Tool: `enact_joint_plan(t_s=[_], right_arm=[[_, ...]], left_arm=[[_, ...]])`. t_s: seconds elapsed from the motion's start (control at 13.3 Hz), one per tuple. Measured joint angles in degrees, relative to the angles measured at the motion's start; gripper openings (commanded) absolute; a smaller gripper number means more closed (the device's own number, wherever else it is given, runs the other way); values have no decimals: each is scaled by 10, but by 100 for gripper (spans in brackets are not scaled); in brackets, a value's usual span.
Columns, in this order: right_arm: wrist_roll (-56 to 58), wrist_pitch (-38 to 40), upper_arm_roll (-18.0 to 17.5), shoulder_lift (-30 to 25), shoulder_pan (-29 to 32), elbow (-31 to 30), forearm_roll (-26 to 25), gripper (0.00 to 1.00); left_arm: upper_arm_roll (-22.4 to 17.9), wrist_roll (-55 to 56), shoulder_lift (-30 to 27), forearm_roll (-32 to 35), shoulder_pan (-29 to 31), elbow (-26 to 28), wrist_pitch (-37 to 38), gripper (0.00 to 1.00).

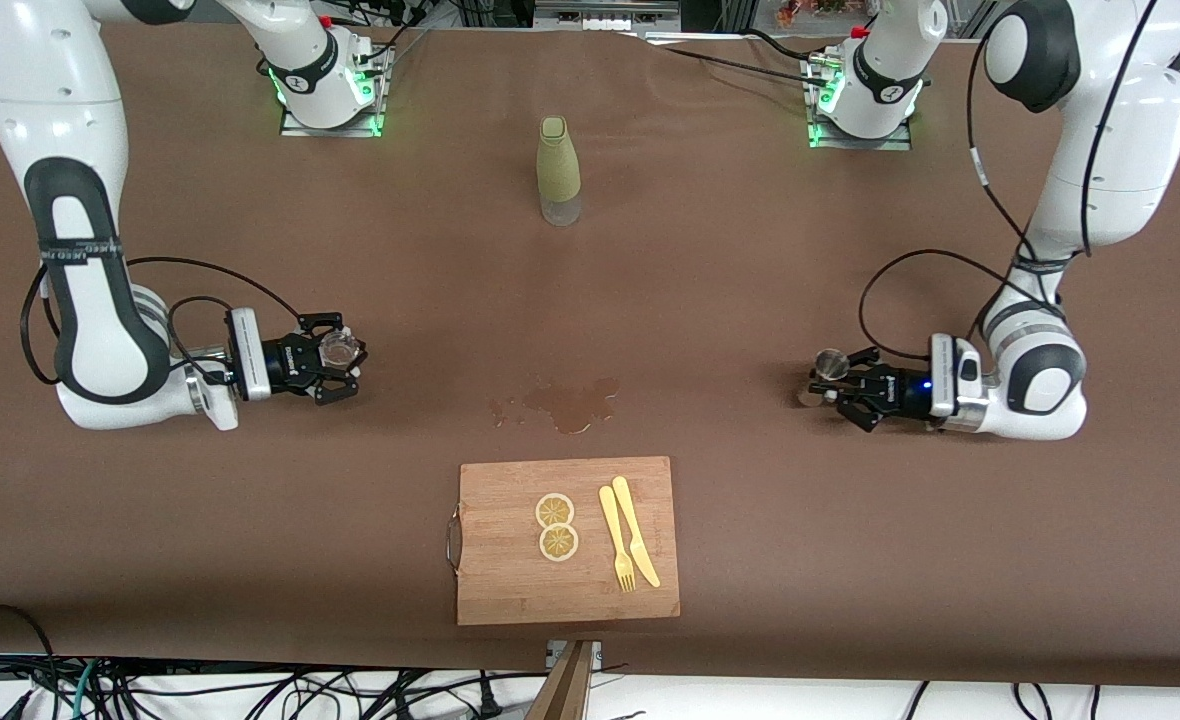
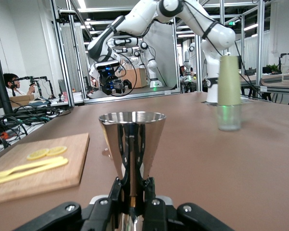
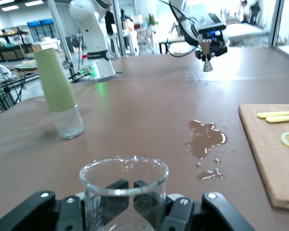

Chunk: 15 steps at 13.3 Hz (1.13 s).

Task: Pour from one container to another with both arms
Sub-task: 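Lower the glass with the right gripper while the left gripper lowers the jigger, then open both grippers and release the glass and the jigger on the table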

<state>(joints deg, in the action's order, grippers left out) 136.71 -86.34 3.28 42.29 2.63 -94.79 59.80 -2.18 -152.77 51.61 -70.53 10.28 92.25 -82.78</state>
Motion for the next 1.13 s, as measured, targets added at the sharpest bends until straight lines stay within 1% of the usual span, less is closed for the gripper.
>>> enact_joint_plan(t_s=[0.15,0.3,0.6,0.68,0.75,0.83,0.9,1.13], right_arm=[[53,21,0,32,16,-1,4,3],[94,36,0,58,20,-2,7,3],[151,50,-1,114,35,-2,20,4],[162,51,-1,125,43,-2,21,7],[171,52,-1,135,51,-1,21,27],[174,53,-1,141,56,-1,22,86],[175,53,-1,144,58,-1,23,100],[175,54,-3,144,58,2,23,100]], left_arm=[[-38,-16,7,8,13,9,41,0],[-69,-30,21,8,22,14,70,0],[-99,-41,44,8,38,17,100,0],[-106,-43,47,8,42,18,106,0],[-116,-44,48,8,45,18,112,0],[-128,-46,50,8,48,18,117,0],[-137,-48,51,8,51,18,122,0],[-142,-54,56,8,63,19,126,0]])
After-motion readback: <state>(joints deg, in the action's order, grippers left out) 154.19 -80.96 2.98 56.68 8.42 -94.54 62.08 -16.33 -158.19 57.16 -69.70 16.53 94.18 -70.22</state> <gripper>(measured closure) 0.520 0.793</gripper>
